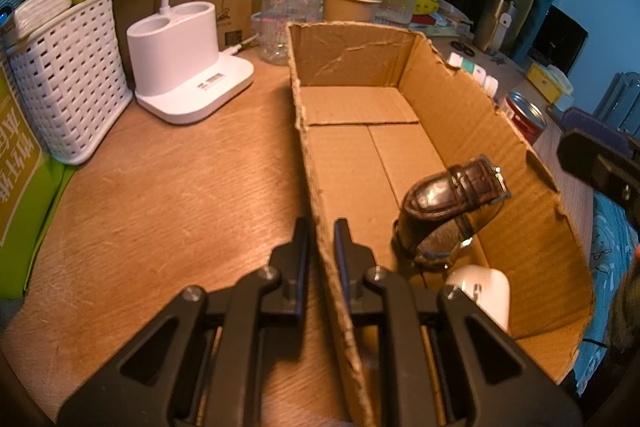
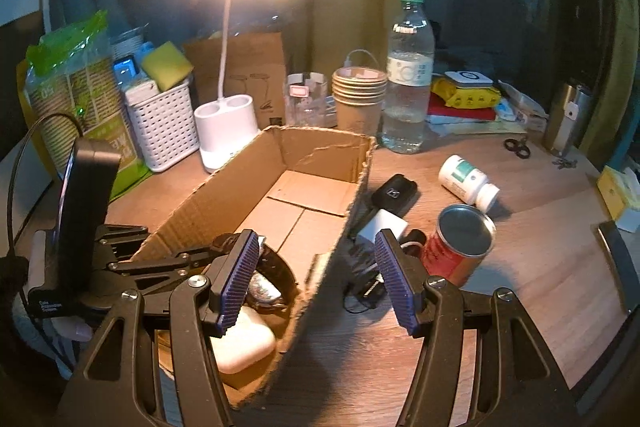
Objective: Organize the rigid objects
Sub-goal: 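Move the right gripper to the red tin can and grasp it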
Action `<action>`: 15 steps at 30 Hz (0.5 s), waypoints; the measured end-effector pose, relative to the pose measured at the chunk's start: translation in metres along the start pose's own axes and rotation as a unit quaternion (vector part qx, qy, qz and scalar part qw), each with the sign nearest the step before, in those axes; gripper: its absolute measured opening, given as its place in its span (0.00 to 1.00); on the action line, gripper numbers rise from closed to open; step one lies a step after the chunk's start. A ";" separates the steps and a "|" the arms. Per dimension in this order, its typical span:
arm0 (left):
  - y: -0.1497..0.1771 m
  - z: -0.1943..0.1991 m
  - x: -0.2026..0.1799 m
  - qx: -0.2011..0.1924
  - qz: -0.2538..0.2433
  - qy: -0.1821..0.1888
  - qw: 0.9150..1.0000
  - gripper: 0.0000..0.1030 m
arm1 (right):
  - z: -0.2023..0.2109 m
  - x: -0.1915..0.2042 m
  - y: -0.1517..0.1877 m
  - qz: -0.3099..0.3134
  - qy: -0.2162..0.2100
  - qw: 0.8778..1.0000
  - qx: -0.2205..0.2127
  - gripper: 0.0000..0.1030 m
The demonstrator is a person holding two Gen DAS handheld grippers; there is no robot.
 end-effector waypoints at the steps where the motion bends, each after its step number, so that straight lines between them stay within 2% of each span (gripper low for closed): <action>1: 0.000 0.000 0.000 0.000 0.000 0.000 1.000 0.13 | 0.001 -0.003 0.000 -0.003 0.002 1.000 -0.001 0.62; 15: 0.000 0.000 0.000 0.000 0.000 0.000 1.000 0.13 | -0.005 -0.047 0.010 -0.045 0.054 0.998 0.005 0.62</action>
Point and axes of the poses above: each gripper's, at about its wrist camera, not at the fingertips, and z roughly against the way its jaws point, x to its left, y to its underside, the point moved 1 cm from there along -z, roughly the way its jaws point, and after that the axes turned 2 degrees about z, right-handed, at the moved point
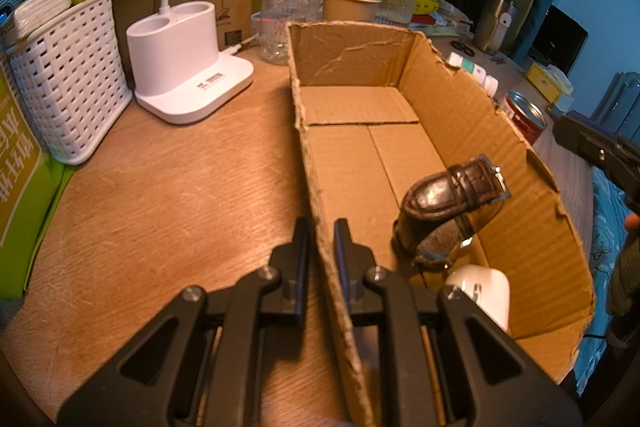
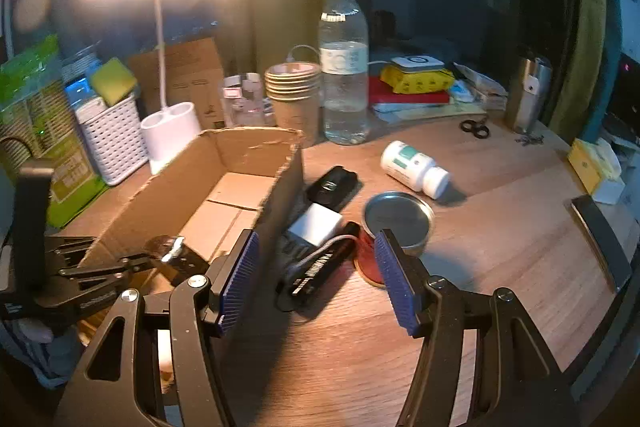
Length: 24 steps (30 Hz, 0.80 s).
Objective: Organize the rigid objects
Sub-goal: 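Move the right gripper to the red tin can and grasp it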
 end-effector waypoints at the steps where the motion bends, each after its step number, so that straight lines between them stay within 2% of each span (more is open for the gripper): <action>1: 0.000 0.000 0.000 0.000 0.000 0.000 1.000 0.13 | -0.001 -0.002 0.001 -0.002 0.004 1.000 0.000 0.62; 14: 0.000 0.000 0.000 0.000 0.000 0.000 1.000 0.13 | -0.022 -0.027 0.006 -0.023 0.044 0.999 0.016 0.62; 24: 0.000 0.000 0.000 0.000 0.000 0.000 1.000 0.13 | -0.043 -0.040 0.006 -0.032 0.058 0.997 0.028 0.62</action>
Point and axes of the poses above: each gripper's, at about its wrist camera, not at the fingertips, and z roughly against the way its jaws point, x to its left, y to its underside, the point moved 1 cm from there along -z, roughly the way its jaws point, and after that the axes turned 2 degrees about z, right-handed, at the moved point
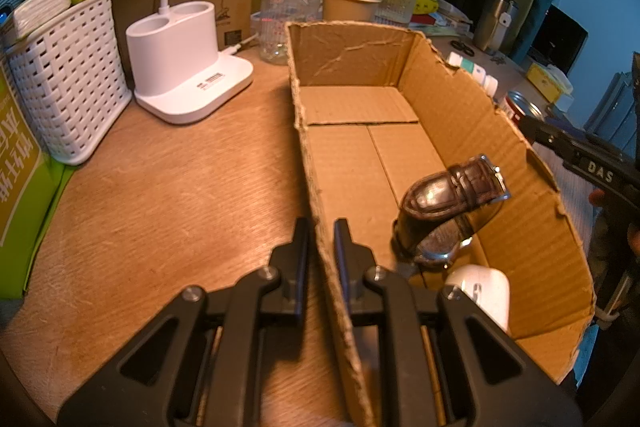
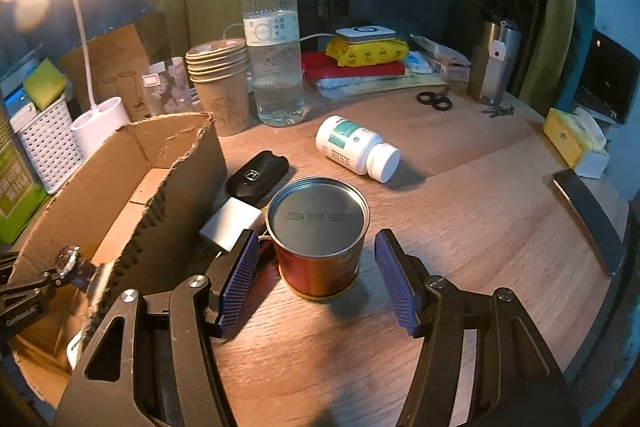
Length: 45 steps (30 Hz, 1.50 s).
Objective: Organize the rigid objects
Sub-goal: 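Move the right gripper to the red tin can and grasp it, then lift the red tin can with the right gripper over the box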
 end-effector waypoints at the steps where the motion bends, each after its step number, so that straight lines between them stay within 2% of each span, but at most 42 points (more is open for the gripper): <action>1: 0.000 0.000 0.000 0.000 0.000 0.000 1.000 0.13 | -0.002 0.000 -0.001 -0.001 0.001 1.000 0.001 0.62; 18: 0.000 0.000 0.000 0.000 0.000 0.000 1.000 0.13 | -0.020 0.001 -0.008 0.010 0.007 1.000 0.006 0.62; 21: 0.000 0.000 0.000 0.000 0.000 0.000 1.000 0.13 | -0.018 0.003 -0.007 0.015 0.007 1.000 0.002 0.56; 24: 0.000 0.000 0.000 0.000 0.000 0.000 1.000 0.13 | -0.016 0.003 -0.007 0.018 0.008 1.000 -0.001 0.56; 34: 0.000 0.000 0.000 0.000 0.000 0.000 1.000 0.13 | 0.005 0.008 -0.012 0.024 0.004 0.999 -0.023 0.56; 45: 0.000 0.000 0.000 0.000 0.000 0.000 1.000 0.13 | 0.039 0.026 -0.024 0.038 -0.024 0.997 -0.059 0.56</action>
Point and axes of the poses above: each gripper's, at about its wrist camera, not at the fingertips, and z roughly against the way its jaws point, x to its left, y to its underside, the point moved 1 cm from there along -z, roughly the way its jaws point, and after that the axes turned 2 degrees about z, right-handed, at the moved point
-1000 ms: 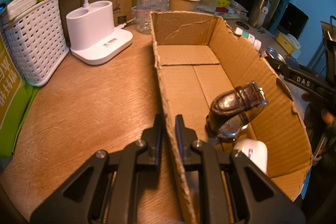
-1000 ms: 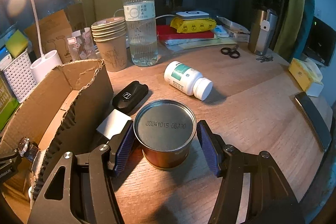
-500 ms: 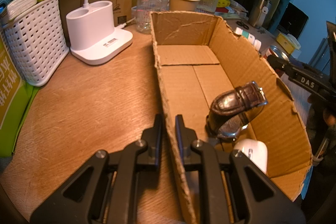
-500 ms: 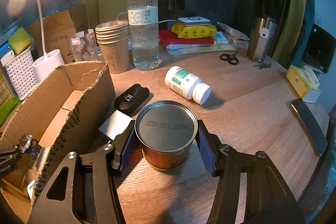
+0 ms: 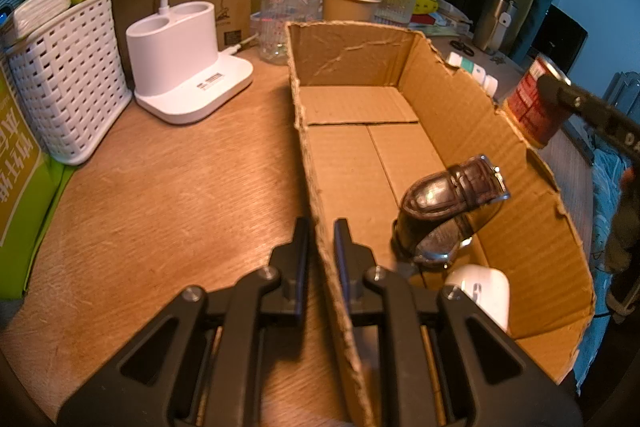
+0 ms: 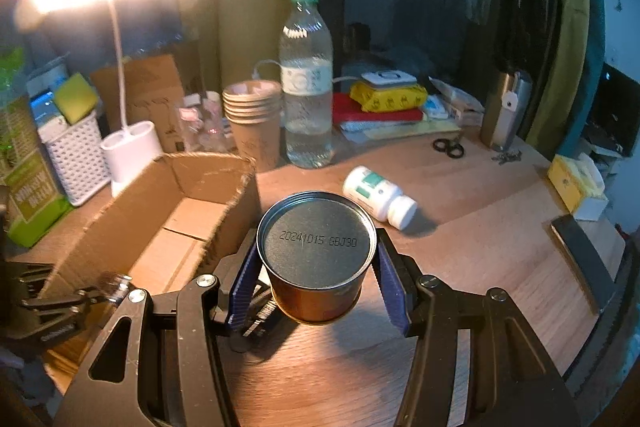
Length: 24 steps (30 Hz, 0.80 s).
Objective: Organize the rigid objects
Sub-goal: 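Lift the red tin can with the right gripper over the box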
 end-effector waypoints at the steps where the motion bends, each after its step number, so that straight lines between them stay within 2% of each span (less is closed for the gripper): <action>1: 0.000 0.000 0.000 0.000 0.000 0.000 1.000 0.13 | 0.002 0.003 -0.002 0.002 -0.002 1.000 -0.002 0.56; 24: 0.000 0.000 0.000 0.000 0.000 0.000 1.000 0.13 | 0.027 0.071 -0.030 0.062 -0.080 0.994 -0.049 0.56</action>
Point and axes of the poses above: each gripper's, at about its wrist camera, not at the fingertips, and z roughly against the way its jaws point, x to its left, y to its underside, the point moved 1 cm from there along -z, roughly the way its jaws point, and after that the axes turned 2 degrees about z, right-handed, at the moved point
